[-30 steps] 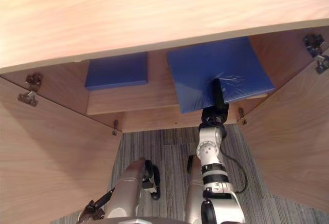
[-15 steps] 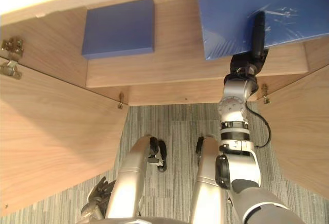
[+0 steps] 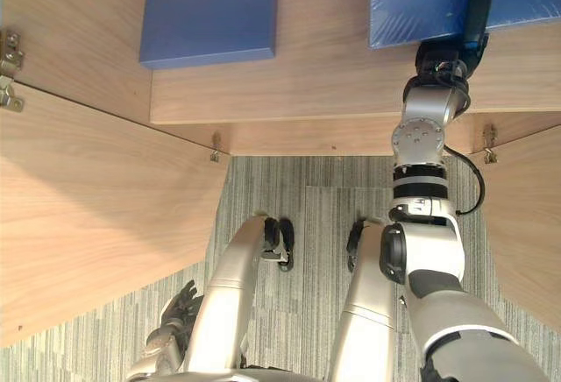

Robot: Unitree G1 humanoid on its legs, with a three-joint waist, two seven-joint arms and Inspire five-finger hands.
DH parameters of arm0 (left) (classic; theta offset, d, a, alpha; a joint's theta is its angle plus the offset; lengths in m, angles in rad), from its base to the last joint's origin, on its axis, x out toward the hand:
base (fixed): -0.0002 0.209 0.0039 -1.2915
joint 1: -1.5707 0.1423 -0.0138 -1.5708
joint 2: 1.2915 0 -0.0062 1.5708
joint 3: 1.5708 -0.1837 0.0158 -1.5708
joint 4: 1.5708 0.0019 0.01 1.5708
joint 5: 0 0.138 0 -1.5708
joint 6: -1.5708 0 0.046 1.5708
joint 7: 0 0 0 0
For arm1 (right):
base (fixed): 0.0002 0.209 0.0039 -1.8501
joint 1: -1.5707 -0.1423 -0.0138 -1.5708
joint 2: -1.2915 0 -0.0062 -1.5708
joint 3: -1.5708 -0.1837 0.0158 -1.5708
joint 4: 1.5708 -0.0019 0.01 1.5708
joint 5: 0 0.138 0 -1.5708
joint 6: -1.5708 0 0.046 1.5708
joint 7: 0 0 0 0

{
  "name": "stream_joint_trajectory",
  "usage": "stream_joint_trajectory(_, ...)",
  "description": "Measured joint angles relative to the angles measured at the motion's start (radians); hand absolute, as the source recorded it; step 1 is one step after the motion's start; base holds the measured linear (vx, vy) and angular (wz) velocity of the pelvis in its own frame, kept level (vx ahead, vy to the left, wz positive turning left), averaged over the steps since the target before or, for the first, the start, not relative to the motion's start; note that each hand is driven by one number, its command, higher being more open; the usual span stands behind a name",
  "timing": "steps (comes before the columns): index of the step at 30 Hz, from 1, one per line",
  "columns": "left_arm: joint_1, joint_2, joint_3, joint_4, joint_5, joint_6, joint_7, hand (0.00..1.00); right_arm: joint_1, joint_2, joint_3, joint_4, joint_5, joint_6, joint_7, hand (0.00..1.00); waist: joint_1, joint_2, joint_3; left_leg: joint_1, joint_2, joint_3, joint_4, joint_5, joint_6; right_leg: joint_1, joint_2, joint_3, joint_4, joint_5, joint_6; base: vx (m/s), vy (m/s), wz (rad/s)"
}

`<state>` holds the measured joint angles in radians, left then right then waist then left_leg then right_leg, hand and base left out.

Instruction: Walk over to the cabinet, pick up the folder, carry it to the office cabinet, place the folder inside the office cabinet, then close the office cabinet door

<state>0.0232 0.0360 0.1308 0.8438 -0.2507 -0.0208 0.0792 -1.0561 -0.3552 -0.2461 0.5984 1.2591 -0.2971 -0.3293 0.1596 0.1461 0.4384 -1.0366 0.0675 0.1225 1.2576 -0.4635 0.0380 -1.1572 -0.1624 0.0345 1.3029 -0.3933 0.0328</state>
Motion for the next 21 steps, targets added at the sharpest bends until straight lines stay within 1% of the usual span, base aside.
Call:
stream_joint_trajectory(6,-0.003,0.000,0.000,0.000,-0.005,0.000,0.003,1.00,-0.022,-0.005,0.003,0.029,-0.004,0.007,-0.002,1.00,0.000,0.003,0.002,0.001,-0.004,-0.008,-0.002,0.003,-0.002,0.006,-0.006,-0.008,-0.001,-0.002,-0.002,0.03,0.010,0.04)
stream_joint_trajectory(12,-0.007,-0.001,0.012,0.002,-0.014,0.000,0.009,1.00,-0.021,0.003,0.054,0.047,-0.060,0.025,-0.008,1.00,-0.004,0.002,0.003,0.015,-0.002,-0.012,-0.023,0.011,-0.010,0.020,-0.004,-0.014,-0.016,-0.003,-0.002,0.01,0.001,0.00)
stream_joint_trajectory(16,-0.008,-0.003,0.030,0.006,-0.014,0.003,0.014,1.00,-0.019,0.038,0.081,0.066,-0.080,0.037,-0.011,1.00,-0.010,0.002,0.003,0.038,0.014,-0.020,-0.036,0.013,-0.015,0.048,0.014,-0.028,-0.041,0.003,-0.009,0.04,0.012,-0.08)
stream_joint_trajectory(19,-0.010,-0.007,0.051,0.006,-0.014,0.004,0.021,1.00,-0.015,0.057,0.117,0.072,-0.083,0.052,-0.011,1.00,-0.021,0.001,0.004,0.052,0.021,-0.020,-0.048,0.013,-0.015,0.061,0.021,-0.030,-0.055,0.004,-0.006,0.03,0.025,-0.08)
stream_joint_trajectory(21,-0.010,-0.006,0.054,0.006,-0.014,0.006,0.023,1.00,-0.005,0.066,0.139,0.073,-0.124,0.068,-0.009,1.00,-0.025,0.000,0.004,0.060,0.029,-0.019,-0.055,0.013,-0.016,0.069,0.028,-0.034,-0.066,0.008,-0.007,0.03,0.040,-0.11)
